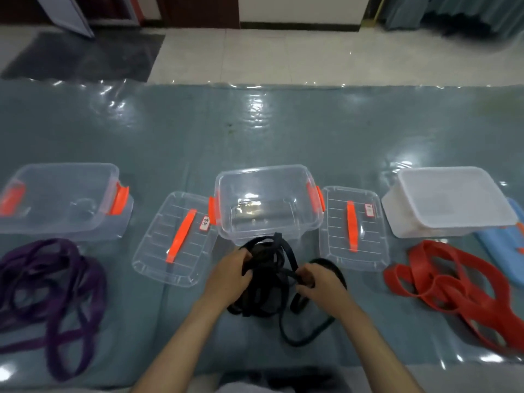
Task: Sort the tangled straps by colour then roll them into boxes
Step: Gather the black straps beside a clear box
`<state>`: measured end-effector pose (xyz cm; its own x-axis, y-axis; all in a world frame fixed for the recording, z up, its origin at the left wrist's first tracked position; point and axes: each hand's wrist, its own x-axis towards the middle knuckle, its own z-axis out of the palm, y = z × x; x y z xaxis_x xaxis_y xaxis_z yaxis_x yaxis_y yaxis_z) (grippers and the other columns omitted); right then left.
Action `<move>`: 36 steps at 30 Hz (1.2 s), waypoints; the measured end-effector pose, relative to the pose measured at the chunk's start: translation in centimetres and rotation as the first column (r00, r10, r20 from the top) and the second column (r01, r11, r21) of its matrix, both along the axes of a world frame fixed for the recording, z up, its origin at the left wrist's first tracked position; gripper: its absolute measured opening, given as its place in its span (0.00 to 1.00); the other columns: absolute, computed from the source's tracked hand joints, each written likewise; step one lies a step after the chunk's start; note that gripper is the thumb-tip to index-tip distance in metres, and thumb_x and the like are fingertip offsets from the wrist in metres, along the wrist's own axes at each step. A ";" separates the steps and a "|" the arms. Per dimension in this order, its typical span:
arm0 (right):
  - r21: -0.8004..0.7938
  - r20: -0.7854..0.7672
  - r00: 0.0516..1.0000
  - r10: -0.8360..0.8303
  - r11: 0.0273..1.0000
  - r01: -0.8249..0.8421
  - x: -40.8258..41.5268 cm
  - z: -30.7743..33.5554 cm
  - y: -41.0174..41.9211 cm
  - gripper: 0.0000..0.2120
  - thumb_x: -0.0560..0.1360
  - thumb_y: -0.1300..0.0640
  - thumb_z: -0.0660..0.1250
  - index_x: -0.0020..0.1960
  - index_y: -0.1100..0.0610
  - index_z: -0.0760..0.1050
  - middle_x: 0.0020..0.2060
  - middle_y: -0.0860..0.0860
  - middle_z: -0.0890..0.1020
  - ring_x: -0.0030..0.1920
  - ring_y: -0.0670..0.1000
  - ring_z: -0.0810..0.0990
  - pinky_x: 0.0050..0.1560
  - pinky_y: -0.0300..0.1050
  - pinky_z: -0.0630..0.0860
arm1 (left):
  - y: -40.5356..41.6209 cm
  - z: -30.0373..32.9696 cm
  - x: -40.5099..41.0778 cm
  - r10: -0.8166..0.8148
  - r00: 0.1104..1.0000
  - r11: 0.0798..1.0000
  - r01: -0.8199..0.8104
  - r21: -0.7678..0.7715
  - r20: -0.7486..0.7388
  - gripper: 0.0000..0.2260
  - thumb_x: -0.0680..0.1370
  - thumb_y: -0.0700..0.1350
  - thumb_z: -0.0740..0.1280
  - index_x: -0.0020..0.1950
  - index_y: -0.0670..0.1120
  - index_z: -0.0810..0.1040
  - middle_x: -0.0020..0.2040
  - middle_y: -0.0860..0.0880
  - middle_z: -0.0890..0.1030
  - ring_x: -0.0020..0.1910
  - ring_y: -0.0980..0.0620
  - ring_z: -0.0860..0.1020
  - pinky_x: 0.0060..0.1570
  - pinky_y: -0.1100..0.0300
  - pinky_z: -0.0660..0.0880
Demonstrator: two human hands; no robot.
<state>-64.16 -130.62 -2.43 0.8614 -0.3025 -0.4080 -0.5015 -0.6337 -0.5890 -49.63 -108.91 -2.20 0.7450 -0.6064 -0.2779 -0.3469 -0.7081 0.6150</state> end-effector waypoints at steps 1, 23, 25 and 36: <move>0.008 -0.044 0.999 0.032 0.999 -0.032 0.2 -0.4 -0.1 0.13 0.75 0.54 0.75 0.58 0.53 0.81 0.49 0.47 0.79 0.49 0.48 0.78 0.52 0.42 0.75 | -0.1 -0.1 0.1 -0.009 1.000 1.000 0.009 0.021 -0.002 0.12 0.80 0.46 0.68 0.64 0.52 0.77 0.60 0.53 0.80 0.59 0.50 0.79 0.55 0.56 0.75; 0.730 0.046 0.831 -0.554 0.587 0.351 6.9 1.3 -8.7 0.18 0.82 0.55 0.69 0.69 0.51 0.66 0.47 0.58 0.85 0.41 0.54 0.82 0.34 0.41 0.77 | -2.6 3.6 3.3 0.669 0.696 0.631 -0.718 -0.294 -0.261 0.19 0.83 0.40 0.65 0.74 0.50 0.72 0.58 0.56 0.80 0.53 0.60 0.80 0.57 0.58 0.74; 0.721 0.028 0.858 -0.513 0.605 0.338 7.3 1.6 -8.7 0.19 0.81 0.57 0.70 0.69 0.53 0.67 0.49 0.58 0.85 0.44 0.55 0.83 0.39 0.43 0.79 | -4.2 3.7 3.6 0.678 0.687 0.596 -0.722 -0.352 -0.261 0.14 0.85 0.43 0.64 0.69 0.52 0.77 0.51 0.59 0.82 0.49 0.61 0.80 0.51 0.61 0.74; 0.693 0.039 0.820 -0.570 0.607 0.389 8.5 1.4 -8.9 0.22 0.80 0.59 0.71 0.68 0.55 0.65 0.47 0.59 0.86 0.44 0.57 0.86 0.51 0.56 0.84 | -6.3 1.9 6.1 0.674 0.717 0.659 -0.692 -0.295 -0.176 0.18 0.83 0.37 0.61 0.71 0.49 0.78 0.49 0.50 0.80 0.47 0.50 0.77 0.47 0.55 0.73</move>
